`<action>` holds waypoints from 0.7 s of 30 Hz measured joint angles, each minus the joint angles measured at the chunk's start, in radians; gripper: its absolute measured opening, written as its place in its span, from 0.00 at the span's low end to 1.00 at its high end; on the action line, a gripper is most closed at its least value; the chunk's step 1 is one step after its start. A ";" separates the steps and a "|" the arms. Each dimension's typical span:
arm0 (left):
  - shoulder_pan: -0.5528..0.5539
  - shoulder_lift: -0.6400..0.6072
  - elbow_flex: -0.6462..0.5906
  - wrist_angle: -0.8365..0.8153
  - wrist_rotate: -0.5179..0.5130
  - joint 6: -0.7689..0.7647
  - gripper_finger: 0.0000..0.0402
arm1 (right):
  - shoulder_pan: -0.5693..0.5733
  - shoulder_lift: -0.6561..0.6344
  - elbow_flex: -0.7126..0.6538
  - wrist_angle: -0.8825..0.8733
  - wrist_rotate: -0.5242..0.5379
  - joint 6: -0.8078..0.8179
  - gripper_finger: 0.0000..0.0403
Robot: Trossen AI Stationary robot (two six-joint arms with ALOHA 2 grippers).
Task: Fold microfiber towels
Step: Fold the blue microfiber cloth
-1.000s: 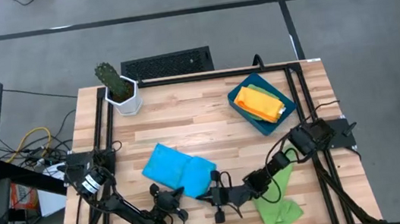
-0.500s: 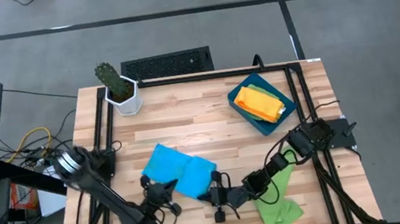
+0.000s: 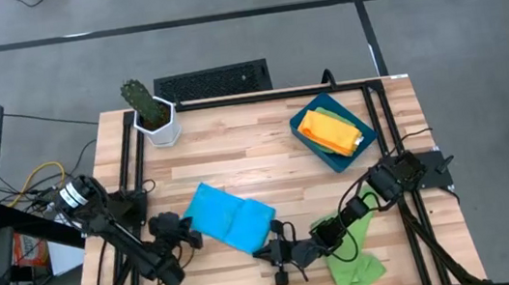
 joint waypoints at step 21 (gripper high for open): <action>-0.024 0.176 -0.001 0.092 -0.051 -0.055 0.25 | 0.012 -0.043 0.001 0.003 0.001 -0.043 0.17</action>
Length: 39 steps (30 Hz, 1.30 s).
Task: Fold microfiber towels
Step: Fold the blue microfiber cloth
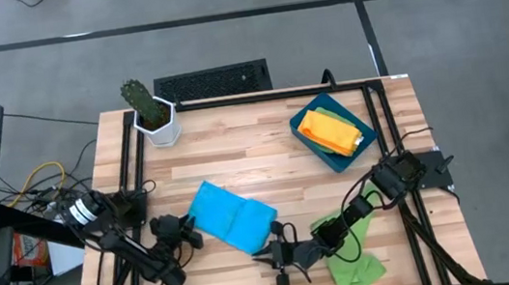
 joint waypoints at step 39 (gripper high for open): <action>0.198 0.001 0.528 -0.162 -0.133 0.795 0.00 | 0.084 -0.231 -0.039 -0.457 0.241 0.287 0.16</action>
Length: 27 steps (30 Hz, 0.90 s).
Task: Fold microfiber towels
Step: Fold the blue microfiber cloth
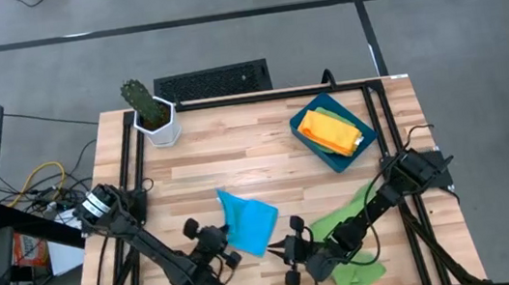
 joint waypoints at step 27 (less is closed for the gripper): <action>0.044 0.149 0.174 0.286 0.089 0.405 0.00 | 0.004 0.005 0.001 -0.051 -0.003 0.029 0.16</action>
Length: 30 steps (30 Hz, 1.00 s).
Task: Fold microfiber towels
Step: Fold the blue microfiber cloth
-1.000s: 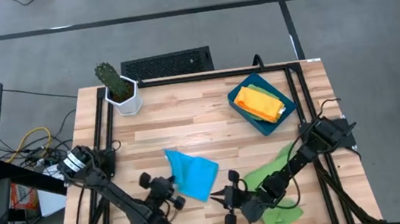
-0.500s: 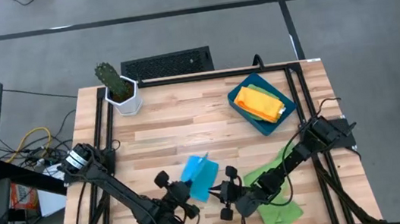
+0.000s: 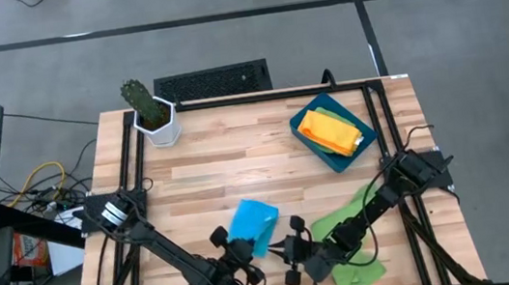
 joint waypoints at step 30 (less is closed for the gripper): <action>-0.039 -0.183 0.001 -0.064 -0.048 0.108 0.47 | -0.025 -0.002 0.001 0.201 -0.055 -0.115 0.17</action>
